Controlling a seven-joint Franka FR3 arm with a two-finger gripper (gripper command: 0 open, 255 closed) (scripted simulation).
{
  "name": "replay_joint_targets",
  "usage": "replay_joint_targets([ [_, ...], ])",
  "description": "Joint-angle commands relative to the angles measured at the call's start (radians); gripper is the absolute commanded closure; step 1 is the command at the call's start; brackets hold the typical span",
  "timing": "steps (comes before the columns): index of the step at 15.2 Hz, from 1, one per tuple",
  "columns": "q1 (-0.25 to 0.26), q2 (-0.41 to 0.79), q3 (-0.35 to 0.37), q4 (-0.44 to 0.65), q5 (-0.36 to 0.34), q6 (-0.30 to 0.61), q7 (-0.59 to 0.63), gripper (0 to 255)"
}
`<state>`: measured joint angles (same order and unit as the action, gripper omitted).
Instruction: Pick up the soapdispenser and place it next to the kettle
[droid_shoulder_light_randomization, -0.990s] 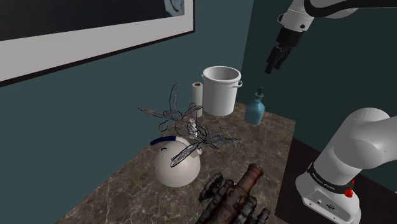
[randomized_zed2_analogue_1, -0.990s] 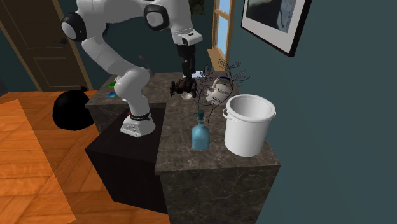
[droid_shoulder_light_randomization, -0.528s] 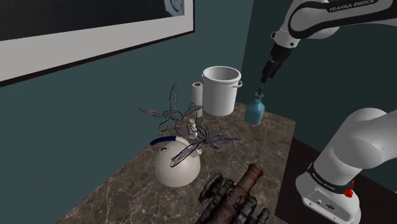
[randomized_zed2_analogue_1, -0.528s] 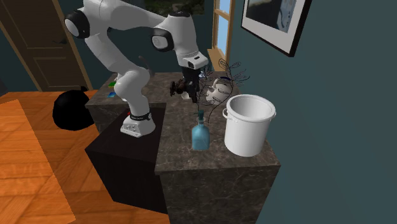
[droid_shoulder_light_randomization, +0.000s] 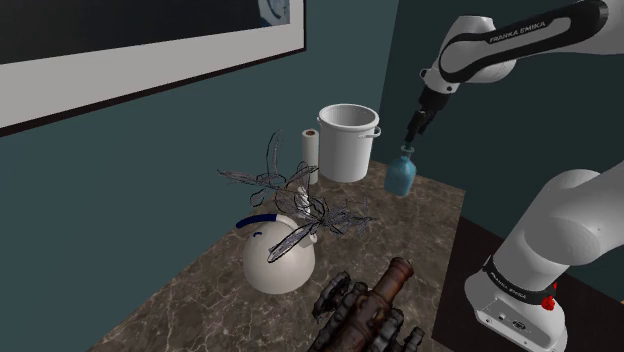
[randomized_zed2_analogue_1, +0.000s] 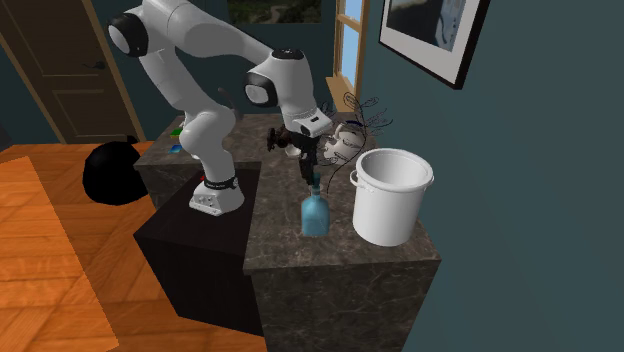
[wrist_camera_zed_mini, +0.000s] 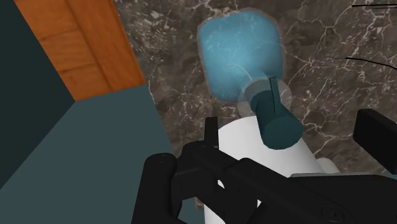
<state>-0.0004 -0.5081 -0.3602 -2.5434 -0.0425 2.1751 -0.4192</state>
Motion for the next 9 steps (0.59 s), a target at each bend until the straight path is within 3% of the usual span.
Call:
replay_joint_targets([
  [1,0.003,0.014,-0.003,-0.019,0.003,0.033,-0.002,0],
  [3,0.008,0.035,-0.008,-0.038,0.008,0.073,-0.007,0],
  [9,0.008,0.035,-0.008,-0.038,0.008,0.073,-0.007,0],
])
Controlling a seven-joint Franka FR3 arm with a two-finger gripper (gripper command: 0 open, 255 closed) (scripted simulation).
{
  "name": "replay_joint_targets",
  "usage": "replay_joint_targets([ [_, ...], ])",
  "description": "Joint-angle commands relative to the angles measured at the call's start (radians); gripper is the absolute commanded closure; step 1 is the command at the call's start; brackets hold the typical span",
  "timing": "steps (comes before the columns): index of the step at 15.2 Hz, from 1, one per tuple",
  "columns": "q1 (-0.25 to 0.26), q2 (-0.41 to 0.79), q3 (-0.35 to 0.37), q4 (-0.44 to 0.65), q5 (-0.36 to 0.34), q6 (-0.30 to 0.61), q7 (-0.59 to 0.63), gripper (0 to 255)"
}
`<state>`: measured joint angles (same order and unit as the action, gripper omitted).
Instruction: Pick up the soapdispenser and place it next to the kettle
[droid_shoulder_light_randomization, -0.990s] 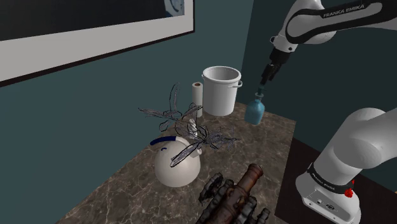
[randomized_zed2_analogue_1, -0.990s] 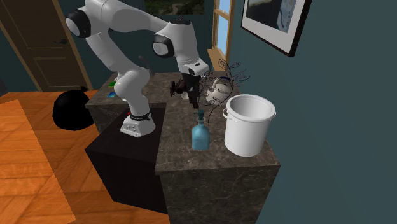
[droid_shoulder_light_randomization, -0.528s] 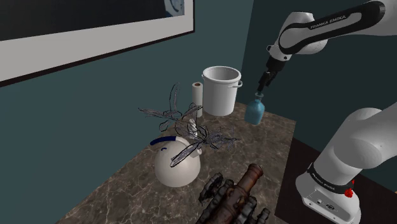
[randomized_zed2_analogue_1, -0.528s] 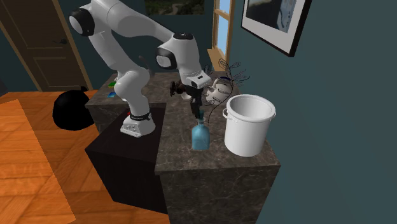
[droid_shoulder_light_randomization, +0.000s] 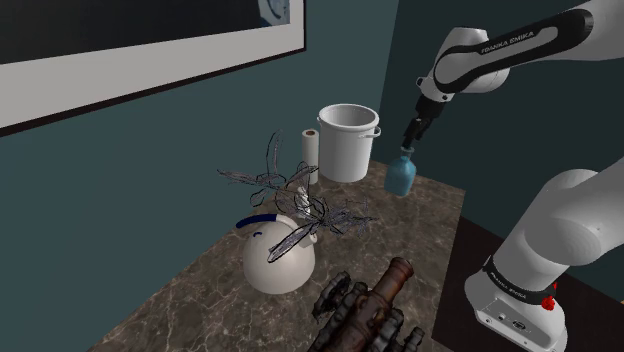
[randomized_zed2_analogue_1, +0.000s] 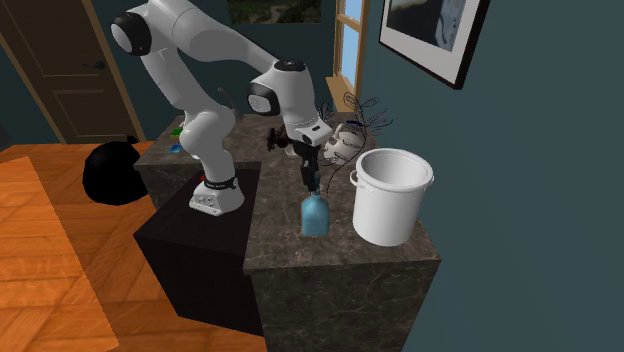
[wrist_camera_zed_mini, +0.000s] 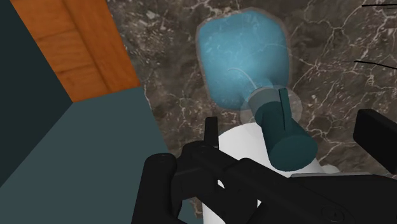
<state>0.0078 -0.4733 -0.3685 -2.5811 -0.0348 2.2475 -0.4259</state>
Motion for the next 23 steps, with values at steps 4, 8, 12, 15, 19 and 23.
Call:
replay_joint_targets([
  [4,0.000,0.000,0.000,0.000,0.000,0.000,0.000,255],
  [8,0.000,0.000,0.000,0.000,0.000,0.000,0.000,255],
  [12,0.000,0.000,0.000,0.000,0.000,0.001,0.000,255],
  [15,-0.002,-0.019,0.008,0.027,-0.003,-0.045,0.008,255],
  [19,-0.004,-0.039,0.018,0.066,-0.005,-0.104,0.017,255],
  [23,-0.004,-0.055,0.026,0.108,-0.006,-0.162,0.025,255],
])
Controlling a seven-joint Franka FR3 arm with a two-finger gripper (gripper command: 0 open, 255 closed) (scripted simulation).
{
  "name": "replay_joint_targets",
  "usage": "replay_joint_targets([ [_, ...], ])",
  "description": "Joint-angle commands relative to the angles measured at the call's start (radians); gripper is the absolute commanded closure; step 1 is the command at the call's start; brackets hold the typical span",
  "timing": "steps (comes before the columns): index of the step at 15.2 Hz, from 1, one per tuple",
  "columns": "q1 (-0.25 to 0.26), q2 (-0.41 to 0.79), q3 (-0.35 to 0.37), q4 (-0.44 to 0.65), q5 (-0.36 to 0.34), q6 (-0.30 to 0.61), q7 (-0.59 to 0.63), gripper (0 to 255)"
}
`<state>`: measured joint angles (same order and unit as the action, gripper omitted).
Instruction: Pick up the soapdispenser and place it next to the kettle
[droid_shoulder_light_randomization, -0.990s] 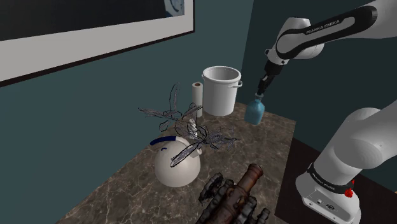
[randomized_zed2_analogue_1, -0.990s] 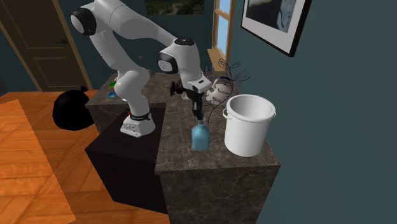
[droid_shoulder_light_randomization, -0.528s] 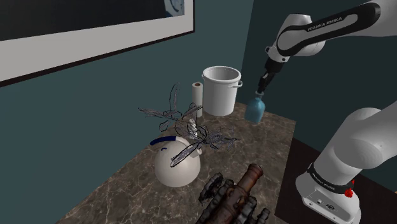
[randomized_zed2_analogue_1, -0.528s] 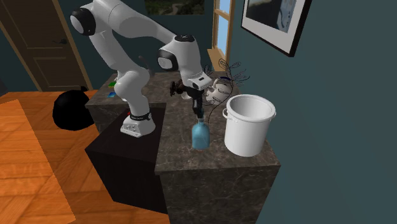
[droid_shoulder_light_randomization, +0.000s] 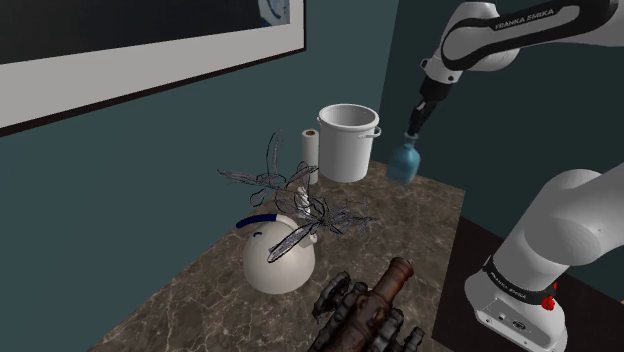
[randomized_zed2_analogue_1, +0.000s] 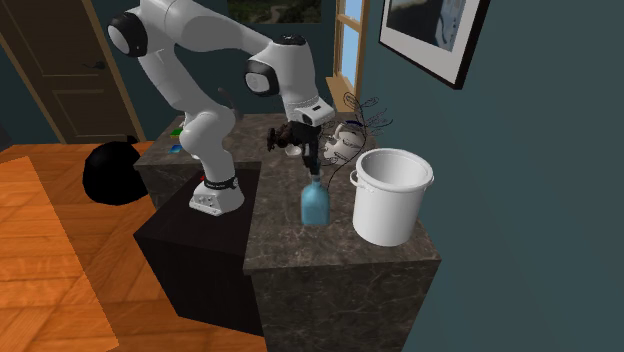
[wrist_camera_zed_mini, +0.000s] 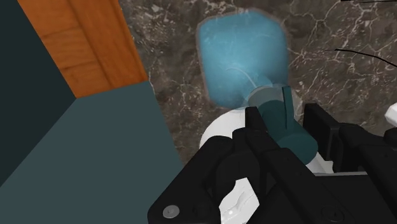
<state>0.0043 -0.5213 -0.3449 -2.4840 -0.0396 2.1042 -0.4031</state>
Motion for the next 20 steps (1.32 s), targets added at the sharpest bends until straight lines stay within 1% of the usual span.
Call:
replay_joint_targets([
  [1,-0.001,-0.011,0.005,0.022,-0.001,-0.033,0.004,255],
  [20,0.008,-0.026,0.034,0.265,0.009,-0.290,0.030,255],
])
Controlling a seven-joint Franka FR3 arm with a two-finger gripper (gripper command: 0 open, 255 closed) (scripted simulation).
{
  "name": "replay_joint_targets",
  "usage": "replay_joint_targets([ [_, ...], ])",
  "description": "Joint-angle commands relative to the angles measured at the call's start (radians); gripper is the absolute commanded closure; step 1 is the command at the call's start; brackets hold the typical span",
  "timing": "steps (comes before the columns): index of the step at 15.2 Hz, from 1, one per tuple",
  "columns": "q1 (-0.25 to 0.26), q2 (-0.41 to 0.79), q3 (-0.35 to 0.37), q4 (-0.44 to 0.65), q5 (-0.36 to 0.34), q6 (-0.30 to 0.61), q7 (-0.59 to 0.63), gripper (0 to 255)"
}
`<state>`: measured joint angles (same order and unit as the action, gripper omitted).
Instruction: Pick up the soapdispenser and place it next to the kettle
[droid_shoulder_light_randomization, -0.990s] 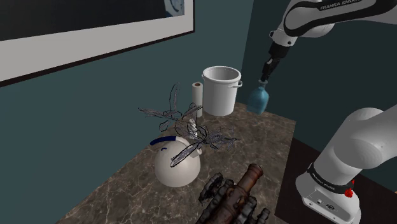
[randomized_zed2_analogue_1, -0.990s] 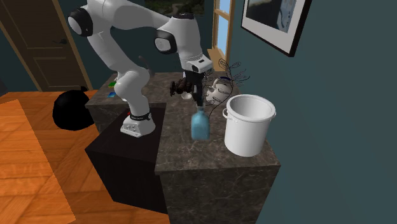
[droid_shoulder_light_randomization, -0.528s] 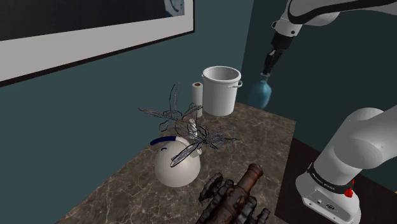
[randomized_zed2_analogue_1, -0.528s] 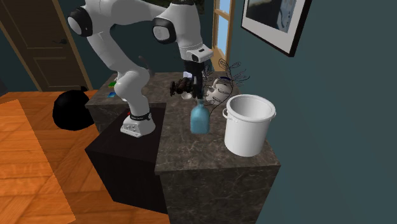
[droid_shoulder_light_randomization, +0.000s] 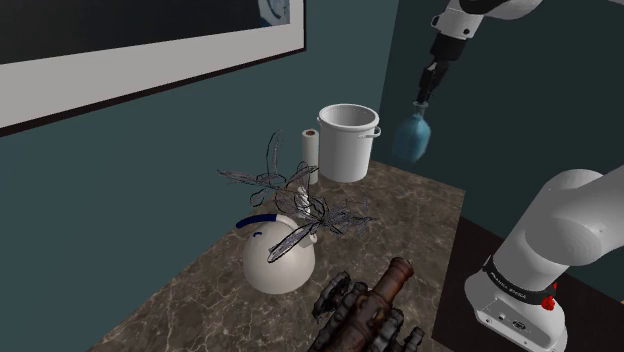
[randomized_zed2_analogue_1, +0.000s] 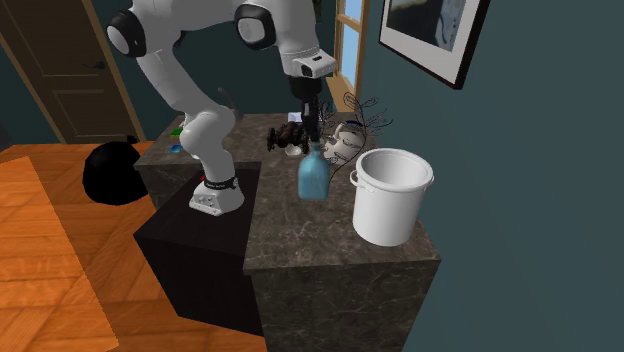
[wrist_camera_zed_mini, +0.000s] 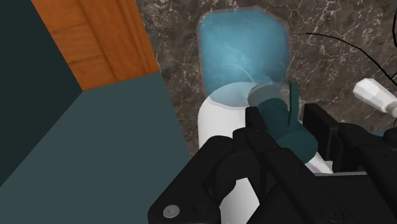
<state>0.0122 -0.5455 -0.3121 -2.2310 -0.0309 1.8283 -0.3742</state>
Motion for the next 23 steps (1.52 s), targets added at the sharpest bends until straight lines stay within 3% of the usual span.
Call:
replay_joint_targets([
  [1,0.001,0.000,0.002,0.027,0.001,-0.027,0.002,255],
  [23,0.022,0.087,0.010,0.399,0.026,-0.313,0.014,255],
])
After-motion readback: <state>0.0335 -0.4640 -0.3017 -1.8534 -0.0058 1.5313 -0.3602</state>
